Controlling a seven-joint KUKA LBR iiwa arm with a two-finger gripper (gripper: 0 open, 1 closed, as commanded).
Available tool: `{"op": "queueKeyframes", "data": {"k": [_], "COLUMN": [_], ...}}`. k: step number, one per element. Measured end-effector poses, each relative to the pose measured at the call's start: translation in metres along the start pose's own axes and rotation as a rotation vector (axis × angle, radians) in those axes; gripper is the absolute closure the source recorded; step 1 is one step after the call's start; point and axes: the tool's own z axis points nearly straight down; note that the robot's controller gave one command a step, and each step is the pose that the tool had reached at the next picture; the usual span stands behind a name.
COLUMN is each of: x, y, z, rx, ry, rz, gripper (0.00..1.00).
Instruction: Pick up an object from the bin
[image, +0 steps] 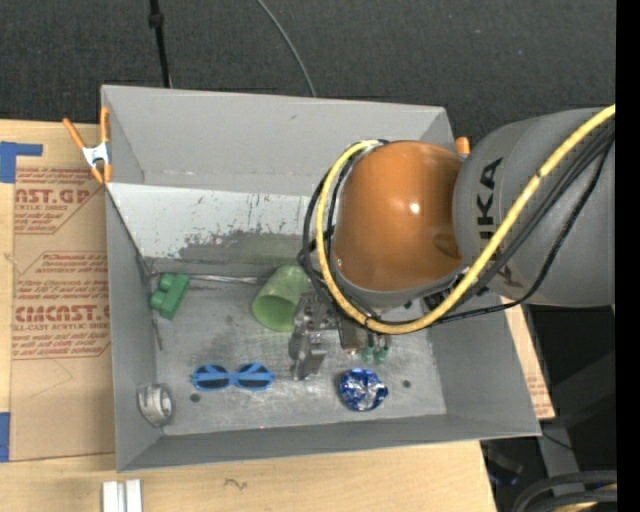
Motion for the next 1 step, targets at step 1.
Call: {"op": "queueKeyframes", "data": {"k": [1], "x": [0.0], "y": [0.0001], "z": [0.0], "rx": [0.0], "ry": [0.0], "rz": [0.0], "gripper": [0.0]}}
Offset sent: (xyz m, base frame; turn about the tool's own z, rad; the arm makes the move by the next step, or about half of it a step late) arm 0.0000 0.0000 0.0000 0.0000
